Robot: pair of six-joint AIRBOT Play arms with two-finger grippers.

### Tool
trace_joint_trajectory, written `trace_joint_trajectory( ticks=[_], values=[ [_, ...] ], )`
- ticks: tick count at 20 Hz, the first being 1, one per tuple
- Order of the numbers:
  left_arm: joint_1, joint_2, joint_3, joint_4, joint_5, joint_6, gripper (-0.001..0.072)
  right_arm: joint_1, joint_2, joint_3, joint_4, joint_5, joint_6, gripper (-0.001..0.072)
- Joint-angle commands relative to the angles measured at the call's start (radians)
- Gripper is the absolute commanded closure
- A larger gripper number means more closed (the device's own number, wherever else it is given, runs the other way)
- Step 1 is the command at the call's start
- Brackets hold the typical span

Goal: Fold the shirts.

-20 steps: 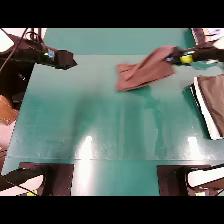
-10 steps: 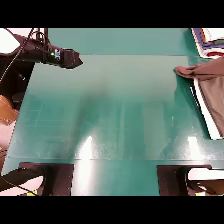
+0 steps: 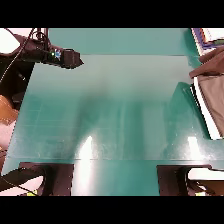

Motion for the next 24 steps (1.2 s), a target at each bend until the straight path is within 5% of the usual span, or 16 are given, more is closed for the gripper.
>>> trace_joint_trajectory(
  ticks=[1, 19, 20, 22, 24],
  values=[
    [-0.001, 0.000, 0.000, 0.000, -0.005, 0.001, 0.0679, -0.001, 0.071, -0.042, -0.107, 0.026, 0.020, 0.0695],
    [-0.001, 0.000, 0.000, 0.001, -0.016, 0.054, 0.0679, -0.385, 0.479, -0.742, -0.315, 0.193, -0.038, 0.0678],
    [-0.001, 0.000, 0.000, 0.001, -0.019, 0.054, 0.0680, -0.398, 0.479, -0.776, -0.322, 0.204, -0.038, 0.0528],
    [-0.001, 0.000, 0.000, 0.001, -0.023, 0.055, 0.0679, -0.426, 0.479, -0.828, -0.321, 0.208, -0.037, 0.0061],
    [-0.001, 0.000, 0.000, 0.001, -0.021, 0.055, 0.0679, -0.449, 0.478, -0.836, -0.306, 0.208, -0.037, 0.0031]
  ],
)
